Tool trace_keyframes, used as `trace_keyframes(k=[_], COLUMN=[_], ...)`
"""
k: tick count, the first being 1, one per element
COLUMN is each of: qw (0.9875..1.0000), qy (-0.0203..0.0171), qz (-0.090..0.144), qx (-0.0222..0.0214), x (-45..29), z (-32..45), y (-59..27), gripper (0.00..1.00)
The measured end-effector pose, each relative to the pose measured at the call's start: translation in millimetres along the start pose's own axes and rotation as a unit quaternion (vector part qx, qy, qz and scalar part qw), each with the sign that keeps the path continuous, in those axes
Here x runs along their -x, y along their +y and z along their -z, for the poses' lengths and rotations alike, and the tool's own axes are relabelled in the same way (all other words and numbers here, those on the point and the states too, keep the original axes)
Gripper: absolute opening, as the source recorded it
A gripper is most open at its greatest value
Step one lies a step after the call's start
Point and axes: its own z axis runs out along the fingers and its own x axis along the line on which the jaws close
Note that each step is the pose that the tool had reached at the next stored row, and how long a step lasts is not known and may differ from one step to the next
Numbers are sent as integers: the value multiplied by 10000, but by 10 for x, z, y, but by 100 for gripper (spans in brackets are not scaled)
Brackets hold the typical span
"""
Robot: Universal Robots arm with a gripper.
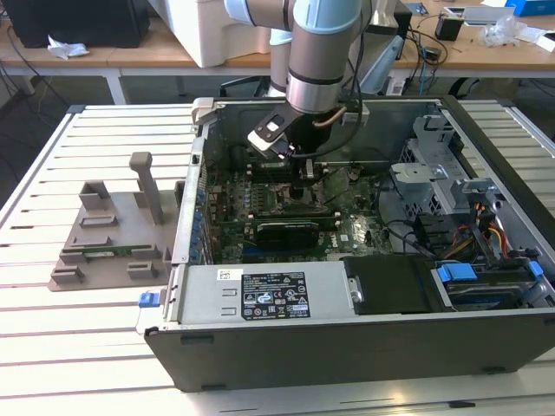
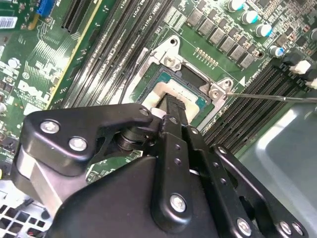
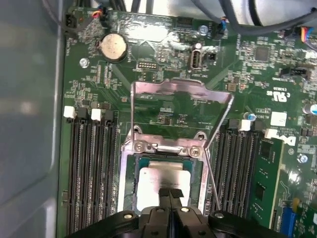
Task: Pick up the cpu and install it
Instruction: 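Place the cpu into insertion slot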
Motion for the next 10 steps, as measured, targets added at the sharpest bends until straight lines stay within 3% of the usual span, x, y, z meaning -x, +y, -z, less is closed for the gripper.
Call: trace_keyframes(k=[5, 10], qw=[10000, 10000], qy=[11, 12], qz=[1, 2], qx=[-9, -19], x=[-1, 4], z=[-47, -66], y=[7, 75], gripper=[11, 11])
